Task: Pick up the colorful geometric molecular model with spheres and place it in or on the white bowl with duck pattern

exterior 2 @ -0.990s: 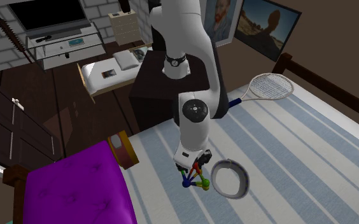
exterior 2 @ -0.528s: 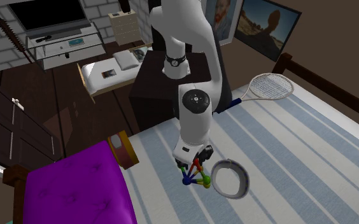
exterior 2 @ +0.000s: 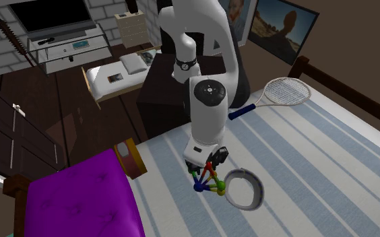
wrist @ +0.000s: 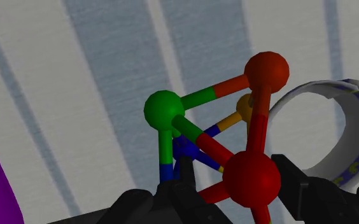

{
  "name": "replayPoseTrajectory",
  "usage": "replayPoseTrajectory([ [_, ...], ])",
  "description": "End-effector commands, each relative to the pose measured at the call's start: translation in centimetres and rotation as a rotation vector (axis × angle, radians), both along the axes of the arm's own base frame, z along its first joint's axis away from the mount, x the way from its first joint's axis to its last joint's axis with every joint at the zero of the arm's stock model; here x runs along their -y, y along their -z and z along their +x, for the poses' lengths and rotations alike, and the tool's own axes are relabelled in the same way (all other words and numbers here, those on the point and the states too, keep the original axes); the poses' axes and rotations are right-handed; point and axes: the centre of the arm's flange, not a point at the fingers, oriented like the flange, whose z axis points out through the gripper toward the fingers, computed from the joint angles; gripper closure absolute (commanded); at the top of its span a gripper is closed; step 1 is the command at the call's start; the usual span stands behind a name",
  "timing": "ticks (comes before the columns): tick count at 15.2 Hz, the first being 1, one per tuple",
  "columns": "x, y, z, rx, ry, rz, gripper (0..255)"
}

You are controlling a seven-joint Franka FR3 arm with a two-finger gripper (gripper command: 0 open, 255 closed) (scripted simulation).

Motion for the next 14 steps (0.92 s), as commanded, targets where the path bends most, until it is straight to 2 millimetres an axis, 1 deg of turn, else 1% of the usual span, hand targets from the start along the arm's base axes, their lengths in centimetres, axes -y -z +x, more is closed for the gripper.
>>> replayPoseTrajectory([
  [1, 0.1, -1.0, 0.1, 0.000, 0.000, 0.000, 255],
  [4, 0.1, -2.4, 0.1, 0.000, 0.000, 0.000, 255],
  [14, -12.6, -6.1, -0.7, 0.000, 0.000, 0.000, 255],
])
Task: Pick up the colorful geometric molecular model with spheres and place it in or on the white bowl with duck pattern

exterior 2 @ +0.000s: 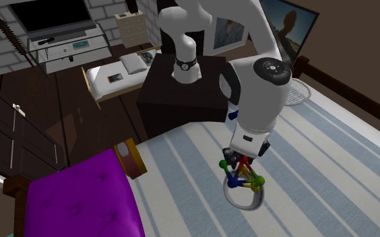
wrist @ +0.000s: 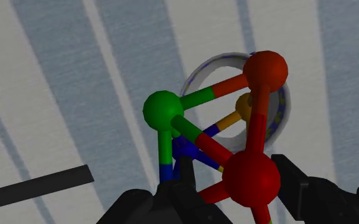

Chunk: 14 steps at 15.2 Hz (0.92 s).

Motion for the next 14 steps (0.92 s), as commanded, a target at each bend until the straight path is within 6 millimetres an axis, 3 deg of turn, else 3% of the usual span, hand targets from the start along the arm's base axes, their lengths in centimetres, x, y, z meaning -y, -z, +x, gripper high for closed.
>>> replayPoseTrajectory([
  [1, -2.7, -0.8, 0.0, 0.000, 0.002, 0.000, 255],
  [3, -5.3, -1.5, -0.2, 0.000, 0.002, 0.000, 255],
  [4, -5.6, -1.6, -0.2, 0.000, 0.002, 0.000, 255],
  [14, -5.6, 3.7, -0.2, 0.000, 0.002, 0.000, 255],
])
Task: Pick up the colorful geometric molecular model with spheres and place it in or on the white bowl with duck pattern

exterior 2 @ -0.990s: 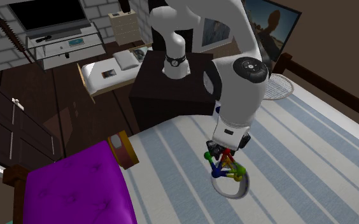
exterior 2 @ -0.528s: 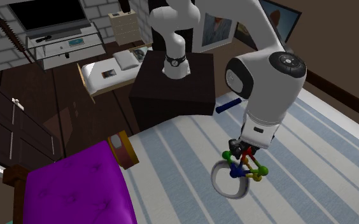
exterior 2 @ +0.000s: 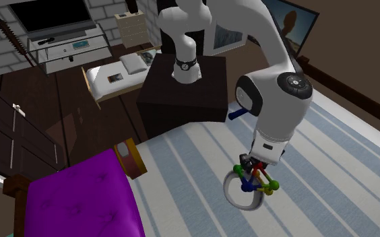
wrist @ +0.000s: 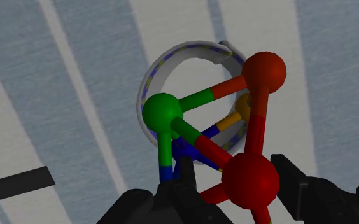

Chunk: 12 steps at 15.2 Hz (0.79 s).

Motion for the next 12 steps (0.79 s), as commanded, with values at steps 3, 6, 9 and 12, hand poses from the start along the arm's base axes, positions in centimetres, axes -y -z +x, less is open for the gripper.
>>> replayPoseTrajectory([
  [3, 0.0, 2.0, 0.1, 0.001, 0.000, 0.001, 255],
  [6, 0.0, 3.6, 0.1, 0.001, 0.000, 0.001, 255],
  [9, 0.0, 5.2, 0.1, 0.001, 0.000, 0.001, 255],
  [12, 0.0, 7.1, 0.1, 0.001, 0.000, 0.001, 255],
])
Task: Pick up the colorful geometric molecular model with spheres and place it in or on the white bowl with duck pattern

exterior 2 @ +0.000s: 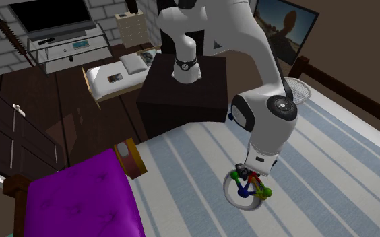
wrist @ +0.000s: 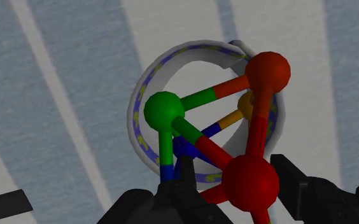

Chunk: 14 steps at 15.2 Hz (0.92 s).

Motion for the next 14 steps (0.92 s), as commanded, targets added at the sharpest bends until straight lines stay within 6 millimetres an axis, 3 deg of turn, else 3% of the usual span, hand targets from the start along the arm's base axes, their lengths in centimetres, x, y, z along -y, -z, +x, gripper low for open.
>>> replayPoseTrajectory([
  [1, 0.07, 0.56, 0.02, 0.001, 0.000, 0.000, 255],
  [8, 0.07, 0.56, 0.03, 0.001, 0.000, 0.000, 255],
  [9, 0.07, 0.55, 0.02, 0.001, 0.000, 0.000, 0],
  [14, 0.07, 0.56, 0.03, 0.001, 0.000, 0.000, 0],
])
